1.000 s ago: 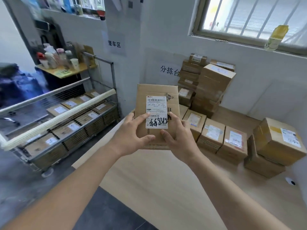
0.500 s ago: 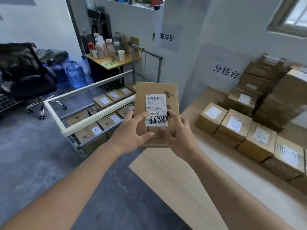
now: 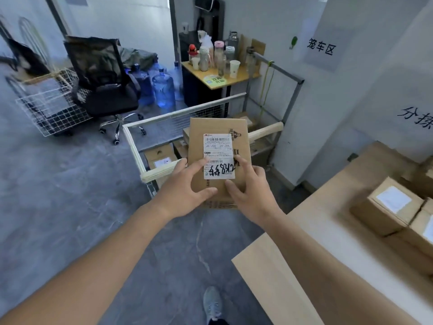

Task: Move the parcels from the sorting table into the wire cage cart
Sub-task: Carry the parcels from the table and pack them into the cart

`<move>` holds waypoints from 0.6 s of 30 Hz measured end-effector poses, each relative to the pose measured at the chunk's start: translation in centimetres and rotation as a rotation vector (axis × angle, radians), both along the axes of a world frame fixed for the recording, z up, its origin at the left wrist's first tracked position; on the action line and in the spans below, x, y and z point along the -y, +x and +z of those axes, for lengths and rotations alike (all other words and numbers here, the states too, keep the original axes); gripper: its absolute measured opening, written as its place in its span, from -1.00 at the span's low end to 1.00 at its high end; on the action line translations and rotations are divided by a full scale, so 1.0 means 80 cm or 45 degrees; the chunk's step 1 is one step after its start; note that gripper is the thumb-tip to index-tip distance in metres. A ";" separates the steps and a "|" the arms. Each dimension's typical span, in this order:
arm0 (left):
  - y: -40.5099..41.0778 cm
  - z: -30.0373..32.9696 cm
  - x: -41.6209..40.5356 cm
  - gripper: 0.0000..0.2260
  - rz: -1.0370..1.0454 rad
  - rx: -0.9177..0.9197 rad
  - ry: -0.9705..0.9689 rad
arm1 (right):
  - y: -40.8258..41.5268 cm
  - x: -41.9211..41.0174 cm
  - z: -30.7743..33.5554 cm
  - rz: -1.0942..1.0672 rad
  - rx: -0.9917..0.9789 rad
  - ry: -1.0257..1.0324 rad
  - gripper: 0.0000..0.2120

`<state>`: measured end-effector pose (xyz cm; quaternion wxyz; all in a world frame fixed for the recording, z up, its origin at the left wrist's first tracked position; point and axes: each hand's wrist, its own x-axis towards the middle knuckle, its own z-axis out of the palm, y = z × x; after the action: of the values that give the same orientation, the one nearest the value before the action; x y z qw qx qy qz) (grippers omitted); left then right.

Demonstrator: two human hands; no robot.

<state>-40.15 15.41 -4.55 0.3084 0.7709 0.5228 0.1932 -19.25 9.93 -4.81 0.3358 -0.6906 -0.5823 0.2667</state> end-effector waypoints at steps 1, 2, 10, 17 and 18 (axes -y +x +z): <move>-0.005 -0.003 -0.014 -0.25 0.028 -0.019 -0.016 | -0.003 -0.020 -0.004 0.024 -0.003 -0.006 -0.34; -0.009 -0.006 -0.029 -0.25 0.056 -0.028 -0.028 | -0.007 -0.041 -0.008 0.049 -0.002 -0.009 -0.34; -0.042 -0.026 -0.132 -0.28 0.256 -0.030 -0.088 | -0.035 -0.183 -0.029 0.233 -0.012 -0.058 -0.34; -0.079 -0.047 -0.232 -0.26 0.317 -0.065 -0.142 | -0.074 -0.294 -0.048 0.306 -0.030 -0.154 -0.34; -0.087 -0.051 -0.250 -0.26 0.318 -0.061 -0.154 | -0.082 -0.311 -0.052 0.306 -0.023 -0.163 -0.34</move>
<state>-47.14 35.38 -8.65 0.3151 0.6842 0.6327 0.1798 -25.80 34.84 -9.01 0.2619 -0.6335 -0.6397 0.3477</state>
